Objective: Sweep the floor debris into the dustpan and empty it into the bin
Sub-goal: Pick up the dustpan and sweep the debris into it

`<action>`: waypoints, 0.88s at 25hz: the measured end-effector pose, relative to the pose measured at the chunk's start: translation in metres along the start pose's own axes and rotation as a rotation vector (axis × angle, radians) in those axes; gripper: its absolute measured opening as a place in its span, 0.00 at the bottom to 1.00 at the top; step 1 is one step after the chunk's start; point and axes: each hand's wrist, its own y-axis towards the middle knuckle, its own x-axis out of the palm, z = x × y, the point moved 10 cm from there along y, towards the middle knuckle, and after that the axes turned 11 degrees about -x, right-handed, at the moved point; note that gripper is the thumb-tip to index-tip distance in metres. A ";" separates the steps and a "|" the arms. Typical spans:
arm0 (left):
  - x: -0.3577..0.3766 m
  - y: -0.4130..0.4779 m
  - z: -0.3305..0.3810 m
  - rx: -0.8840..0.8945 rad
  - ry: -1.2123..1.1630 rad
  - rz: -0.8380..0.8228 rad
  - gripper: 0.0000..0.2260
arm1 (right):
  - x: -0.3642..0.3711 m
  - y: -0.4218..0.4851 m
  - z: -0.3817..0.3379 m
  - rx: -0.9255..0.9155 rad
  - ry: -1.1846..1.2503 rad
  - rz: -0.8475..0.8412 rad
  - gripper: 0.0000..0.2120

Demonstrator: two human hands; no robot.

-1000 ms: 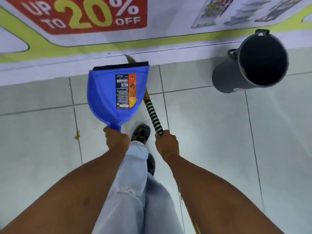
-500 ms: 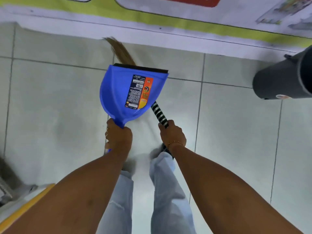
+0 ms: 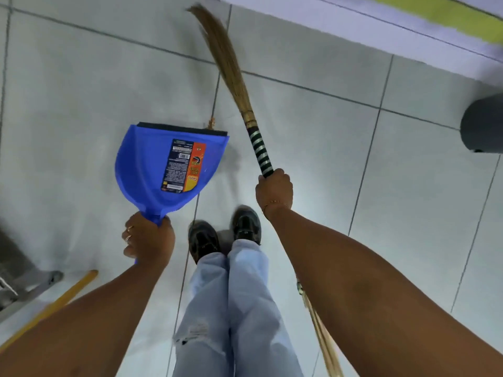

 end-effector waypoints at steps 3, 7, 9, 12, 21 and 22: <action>0.043 0.035 -0.022 -0.067 0.038 -0.045 0.22 | 0.035 0.034 0.009 -0.038 -0.080 -0.027 0.19; 0.090 0.080 -0.018 -0.035 0.094 -0.093 0.21 | 0.059 0.081 0.033 0.003 -0.234 -0.007 0.25; 0.107 0.100 -0.008 0.033 0.094 -0.102 0.20 | 0.064 0.098 0.048 0.057 -0.298 0.009 0.20; 0.124 0.120 0.011 0.201 0.071 -0.086 0.21 | 0.076 0.111 0.067 0.130 -0.346 -0.052 0.17; 0.150 0.150 0.029 0.342 0.259 0.055 0.26 | 0.114 0.112 0.109 0.223 -0.477 -0.161 0.15; 0.151 0.155 0.030 0.356 0.274 0.065 0.26 | 0.115 0.113 0.115 0.229 -0.529 -0.172 0.15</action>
